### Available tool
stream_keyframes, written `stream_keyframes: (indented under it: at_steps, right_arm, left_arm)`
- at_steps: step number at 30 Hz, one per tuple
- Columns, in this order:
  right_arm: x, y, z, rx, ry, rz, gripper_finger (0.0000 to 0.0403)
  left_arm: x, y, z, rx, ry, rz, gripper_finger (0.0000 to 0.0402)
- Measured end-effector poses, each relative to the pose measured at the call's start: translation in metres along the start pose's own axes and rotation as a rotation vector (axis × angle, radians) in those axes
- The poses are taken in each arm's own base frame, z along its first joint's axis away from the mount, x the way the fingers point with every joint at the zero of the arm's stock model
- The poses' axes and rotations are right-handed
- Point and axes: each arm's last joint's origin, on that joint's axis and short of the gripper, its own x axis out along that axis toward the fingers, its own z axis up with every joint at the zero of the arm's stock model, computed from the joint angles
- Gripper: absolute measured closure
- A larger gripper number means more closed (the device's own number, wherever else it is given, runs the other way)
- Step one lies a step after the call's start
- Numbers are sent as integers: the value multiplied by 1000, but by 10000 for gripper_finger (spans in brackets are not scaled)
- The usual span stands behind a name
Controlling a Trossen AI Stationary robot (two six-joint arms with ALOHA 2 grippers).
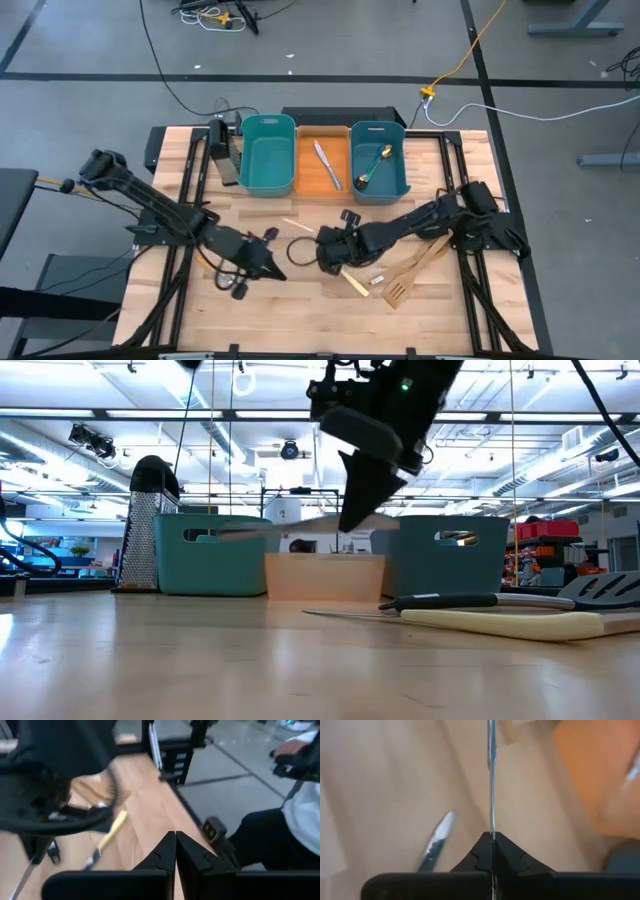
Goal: Pick & Place Kitchen Items
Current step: Put the silver knife into the orange bin
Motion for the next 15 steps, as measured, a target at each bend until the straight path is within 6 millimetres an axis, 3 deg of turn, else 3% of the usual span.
stream_keyframes:
  at_steps: [8,15]
  right_arm:
    - [-20,-48,25,48,-58,-43,396]
    - [-25,-88,39,96,-66,-81,396]
  left_arm:
    - [-44,-1,23,96,-163,-15,384]
    - [-71,0,31,125,-230,-17,383]
